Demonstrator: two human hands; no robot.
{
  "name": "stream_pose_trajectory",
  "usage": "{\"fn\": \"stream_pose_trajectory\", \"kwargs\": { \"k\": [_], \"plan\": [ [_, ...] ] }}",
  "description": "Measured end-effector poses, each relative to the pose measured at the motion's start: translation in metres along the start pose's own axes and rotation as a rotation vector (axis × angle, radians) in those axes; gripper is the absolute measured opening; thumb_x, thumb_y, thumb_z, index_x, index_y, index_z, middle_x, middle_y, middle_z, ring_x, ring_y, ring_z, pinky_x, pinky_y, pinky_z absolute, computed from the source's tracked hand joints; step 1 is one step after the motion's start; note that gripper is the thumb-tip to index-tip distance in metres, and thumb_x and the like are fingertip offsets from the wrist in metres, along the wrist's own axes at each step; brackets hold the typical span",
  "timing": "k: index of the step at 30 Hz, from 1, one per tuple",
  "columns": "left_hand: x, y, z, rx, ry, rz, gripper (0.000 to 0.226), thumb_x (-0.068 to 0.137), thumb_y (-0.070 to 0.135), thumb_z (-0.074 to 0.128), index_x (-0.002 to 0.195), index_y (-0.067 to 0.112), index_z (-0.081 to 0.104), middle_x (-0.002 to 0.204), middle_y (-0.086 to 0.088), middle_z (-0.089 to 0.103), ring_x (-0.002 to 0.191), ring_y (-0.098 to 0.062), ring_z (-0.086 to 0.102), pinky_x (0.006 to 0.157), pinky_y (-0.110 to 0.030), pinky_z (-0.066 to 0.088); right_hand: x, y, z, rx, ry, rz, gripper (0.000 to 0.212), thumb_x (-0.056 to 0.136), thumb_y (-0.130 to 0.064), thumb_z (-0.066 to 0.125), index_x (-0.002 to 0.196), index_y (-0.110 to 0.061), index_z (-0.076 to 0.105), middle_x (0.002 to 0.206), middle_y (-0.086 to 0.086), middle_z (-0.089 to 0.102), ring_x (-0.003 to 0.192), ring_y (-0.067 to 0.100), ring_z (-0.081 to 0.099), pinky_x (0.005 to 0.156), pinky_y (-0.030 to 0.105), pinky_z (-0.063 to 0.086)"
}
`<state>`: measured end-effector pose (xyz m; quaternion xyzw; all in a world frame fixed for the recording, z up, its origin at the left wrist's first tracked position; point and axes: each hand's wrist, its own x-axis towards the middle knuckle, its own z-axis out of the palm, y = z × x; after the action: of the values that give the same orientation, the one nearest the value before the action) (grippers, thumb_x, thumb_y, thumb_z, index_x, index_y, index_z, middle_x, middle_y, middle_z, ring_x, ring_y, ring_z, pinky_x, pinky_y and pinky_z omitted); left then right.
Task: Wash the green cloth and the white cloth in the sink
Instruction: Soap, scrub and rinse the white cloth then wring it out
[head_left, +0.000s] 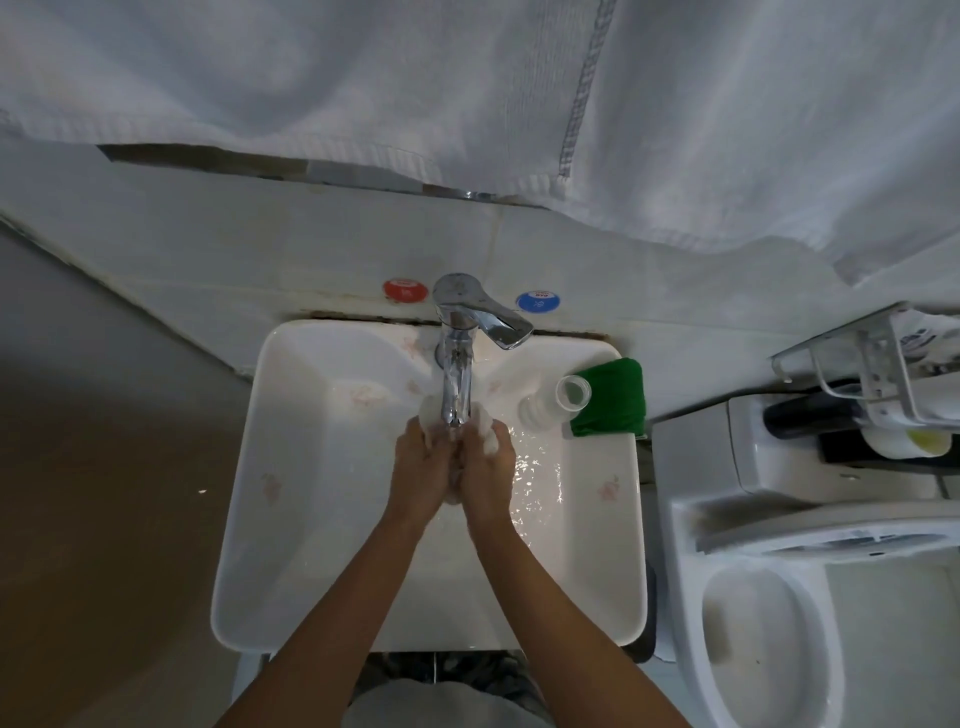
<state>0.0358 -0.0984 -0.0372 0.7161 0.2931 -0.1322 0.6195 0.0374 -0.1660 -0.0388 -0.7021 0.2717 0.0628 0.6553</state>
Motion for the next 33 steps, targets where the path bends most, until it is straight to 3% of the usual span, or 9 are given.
{"fn": "stream_pose_trajectory", "kwargs": {
  "k": [2,8,14,20,23,26,28,31,33],
  "plan": [
    [-0.003,0.001,-0.005,-0.137,-0.111,-0.087,0.026,0.092,0.029,0.058,0.113,0.013,0.058,0.099,-0.007,0.069,0.090,-0.021,0.068,0.062,-0.030,0.052,-0.001,-0.004,-0.002,0.052,-0.070,0.006,0.012,0.085,-0.024,0.056,0.080,-0.019,0.066,0.075,-0.001,0.064,0.071,0.016,0.060,0.069,0.038,0.050],
    [0.001,0.000,-0.006,-0.302,-0.128,-0.229,0.047,0.080,0.051,0.051,0.111,0.018,0.066,0.105,-0.005,0.071,0.097,-0.022,0.067,0.076,-0.040,0.055,0.007,-0.006,-0.016,0.211,-0.210,0.127,0.055,0.064,-0.017,0.061,0.120,-0.016,0.060,0.106,0.004,0.067,0.087,0.010,0.066,0.069,0.022,0.054],
    [-0.005,0.001,-0.001,-0.231,0.156,-0.118,0.032,0.100,0.035,0.043,0.099,0.011,0.064,0.090,-0.006,0.068,0.088,-0.023,0.065,0.068,-0.028,0.049,0.002,-0.002,-0.013,-0.001,-0.248,0.037,0.014,0.080,-0.040,0.065,0.079,-0.026,0.065,0.079,-0.003,0.065,0.076,0.013,0.062,0.075,0.039,0.051],
    [0.002,-0.007,-0.001,-0.094,0.229,-0.066,0.054,0.091,0.051,0.039,0.093,0.005,0.065,0.094,-0.016,0.068,0.092,-0.032,0.064,0.087,-0.046,0.050,-0.005,-0.004,-0.014,0.129,-0.380,0.174,0.033,0.086,-0.049,0.061,0.113,-0.029,0.065,0.111,-0.002,0.071,0.103,0.013,0.068,0.089,0.028,0.054],
    [0.001,-0.002,-0.001,0.055,0.206,0.016,0.037,0.101,0.035,0.033,0.122,0.008,0.049,0.112,-0.017,0.063,0.101,-0.033,0.061,0.091,-0.041,0.048,-0.003,-0.003,-0.018,0.068,-0.358,0.116,0.013,0.095,-0.033,0.059,0.106,-0.035,0.064,0.102,-0.011,0.072,0.097,0.009,0.069,0.086,0.027,0.055],
    [-0.004,0.004,0.004,0.108,0.114,0.106,0.051,0.102,0.030,0.036,0.148,0.021,0.019,0.129,-0.010,0.052,0.111,-0.030,0.058,0.095,-0.041,0.048,0.003,0.000,-0.020,-0.025,-0.234,0.042,0.021,0.092,-0.034,0.063,0.112,-0.035,0.061,0.109,-0.012,0.068,0.101,0.009,0.066,0.093,0.037,0.054],
    [-0.002,0.001,0.008,0.127,0.088,0.159,0.055,0.099,0.026,0.042,0.149,0.016,0.021,0.142,-0.012,0.045,0.122,-0.031,0.052,0.102,-0.047,0.044,0.004,-0.001,-0.020,0.013,-0.178,0.029,0.035,0.084,-0.036,0.065,0.118,-0.030,0.059,0.115,-0.005,0.065,0.104,0.013,0.064,0.091,0.038,0.055],
    [0.003,-0.006,0.013,0.061,0.054,0.089,0.042,0.097,0.020,0.049,0.138,0.010,0.042,0.128,-0.016,0.054,0.115,-0.031,0.057,0.088,-0.033,0.052,0.002,-0.007,-0.025,0.182,-0.149,0.114,0.040,0.082,-0.023,0.065,0.120,-0.018,0.057,0.102,-0.003,0.064,0.090,0.008,0.065,0.071,0.020,0.054],
    [0.008,-0.009,0.013,-0.051,0.028,-0.004,0.042,0.096,0.025,0.051,0.131,0.003,0.048,0.119,-0.023,0.058,0.106,-0.033,0.061,0.071,-0.017,0.050,0.002,-0.008,-0.027,0.288,-0.161,0.194,0.029,0.084,-0.015,0.064,0.112,-0.011,0.062,0.094,0.002,0.067,0.090,0.016,0.066,0.073,0.021,0.053]
  ]
}}
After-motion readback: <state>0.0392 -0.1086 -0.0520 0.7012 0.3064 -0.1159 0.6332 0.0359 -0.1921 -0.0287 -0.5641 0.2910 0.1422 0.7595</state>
